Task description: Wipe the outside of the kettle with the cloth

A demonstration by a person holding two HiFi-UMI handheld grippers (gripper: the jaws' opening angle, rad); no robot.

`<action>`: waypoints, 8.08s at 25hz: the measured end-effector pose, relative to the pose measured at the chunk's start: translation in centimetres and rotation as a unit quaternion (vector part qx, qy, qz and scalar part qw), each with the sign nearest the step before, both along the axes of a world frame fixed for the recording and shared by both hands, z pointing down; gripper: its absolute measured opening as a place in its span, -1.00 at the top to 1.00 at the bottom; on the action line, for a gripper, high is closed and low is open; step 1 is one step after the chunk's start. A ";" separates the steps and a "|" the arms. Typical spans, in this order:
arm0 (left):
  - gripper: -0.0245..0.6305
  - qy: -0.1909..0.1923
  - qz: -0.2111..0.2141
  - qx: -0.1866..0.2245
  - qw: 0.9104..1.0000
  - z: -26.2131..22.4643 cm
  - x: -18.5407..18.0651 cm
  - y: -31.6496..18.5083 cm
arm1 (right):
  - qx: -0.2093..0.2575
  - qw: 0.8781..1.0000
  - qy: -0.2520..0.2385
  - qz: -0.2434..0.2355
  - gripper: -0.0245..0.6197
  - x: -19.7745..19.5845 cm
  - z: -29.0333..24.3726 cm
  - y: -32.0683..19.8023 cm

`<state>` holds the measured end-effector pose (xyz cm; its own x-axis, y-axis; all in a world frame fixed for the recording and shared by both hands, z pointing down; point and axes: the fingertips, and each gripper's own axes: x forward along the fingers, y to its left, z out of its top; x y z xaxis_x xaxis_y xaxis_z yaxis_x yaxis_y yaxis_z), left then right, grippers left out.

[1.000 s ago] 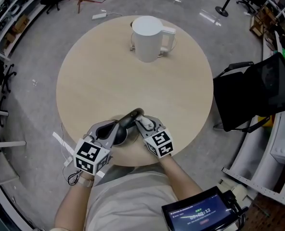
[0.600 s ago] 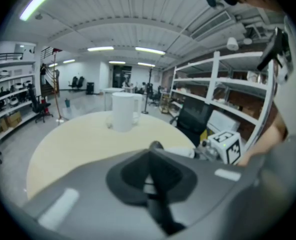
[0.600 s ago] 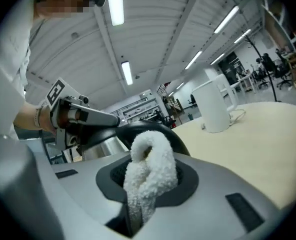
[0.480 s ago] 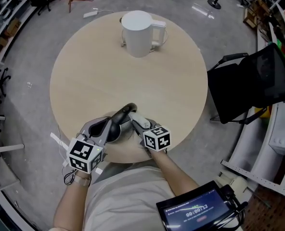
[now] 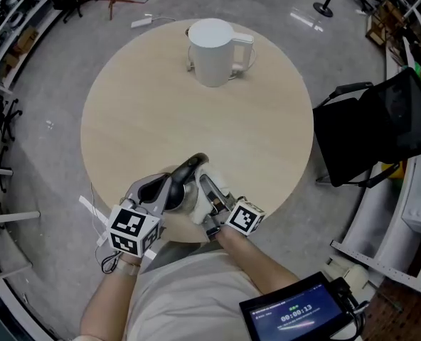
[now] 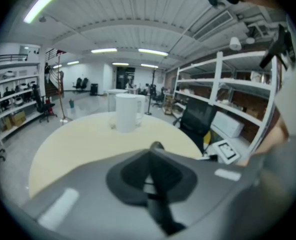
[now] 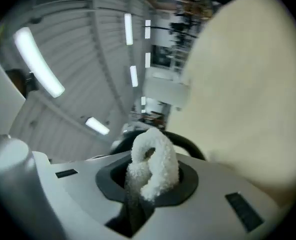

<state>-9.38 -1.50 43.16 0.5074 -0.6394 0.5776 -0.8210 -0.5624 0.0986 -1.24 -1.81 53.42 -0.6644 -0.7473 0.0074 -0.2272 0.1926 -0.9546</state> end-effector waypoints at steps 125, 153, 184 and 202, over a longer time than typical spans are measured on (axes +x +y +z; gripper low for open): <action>0.94 -0.039 0.070 0.038 0.996 -0.2 1.8 -0.8 | 0.016 0.982 0.095 -0.164 0.69 -2.7 2.2 -6.4; 0.93 0.074 0.049 0.054 0.995 -1.8 0.3 -1.4 | 0.107 0.983 0.109 -0.101 0.69 -3.2 -6.4 -2.2; 0.93 0.444 -0.159 -0.039 0.881 1.3 -10.2 4.9 | 0.273 0.767 0.430 -0.390 0.69 -15.1 -11.4 -3.2; 0.96 0.469 -0.233 -0.007 0.852 -0.6 -14.1 3.3 | 0.256 0.887 0.228 -0.310 0.69 -11.9 -16.1 -0.1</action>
